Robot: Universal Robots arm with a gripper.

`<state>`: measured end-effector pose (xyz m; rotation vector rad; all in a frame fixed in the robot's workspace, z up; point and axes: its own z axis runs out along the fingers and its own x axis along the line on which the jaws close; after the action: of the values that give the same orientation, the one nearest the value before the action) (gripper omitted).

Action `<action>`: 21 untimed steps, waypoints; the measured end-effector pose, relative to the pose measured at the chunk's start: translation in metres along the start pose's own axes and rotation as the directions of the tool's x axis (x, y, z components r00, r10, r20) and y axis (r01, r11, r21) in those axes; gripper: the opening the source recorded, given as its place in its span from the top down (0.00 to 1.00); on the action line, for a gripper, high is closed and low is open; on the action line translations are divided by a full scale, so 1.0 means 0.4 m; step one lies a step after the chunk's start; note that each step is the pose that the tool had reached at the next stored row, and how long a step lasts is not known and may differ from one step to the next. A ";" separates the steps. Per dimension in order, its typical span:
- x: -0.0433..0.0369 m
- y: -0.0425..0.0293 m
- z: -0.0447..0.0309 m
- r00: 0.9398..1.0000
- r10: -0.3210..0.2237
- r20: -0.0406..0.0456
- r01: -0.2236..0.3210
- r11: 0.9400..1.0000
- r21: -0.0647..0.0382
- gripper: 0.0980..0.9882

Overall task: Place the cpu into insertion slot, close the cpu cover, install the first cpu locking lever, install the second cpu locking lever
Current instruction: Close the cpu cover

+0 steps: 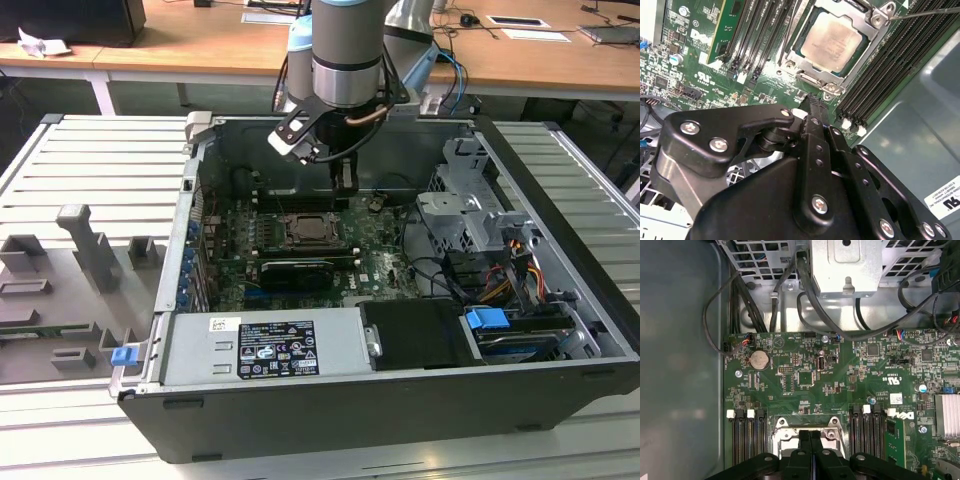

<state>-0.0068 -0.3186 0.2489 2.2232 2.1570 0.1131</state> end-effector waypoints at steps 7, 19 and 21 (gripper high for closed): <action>-0.001 -0.019 -0.001 1.000 0.000 0.000 0.000 1.000 0.000 0.99; -0.002 -0.077 -0.006 1.000 0.000 0.000 0.000 1.000 0.000 0.99; -0.003 -0.091 -0.007 1.000 0.000 0.000 0.000 1.000 0.000 0.99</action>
<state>-0.0434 -0.3186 0.2487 2.2232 2.1570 0.1132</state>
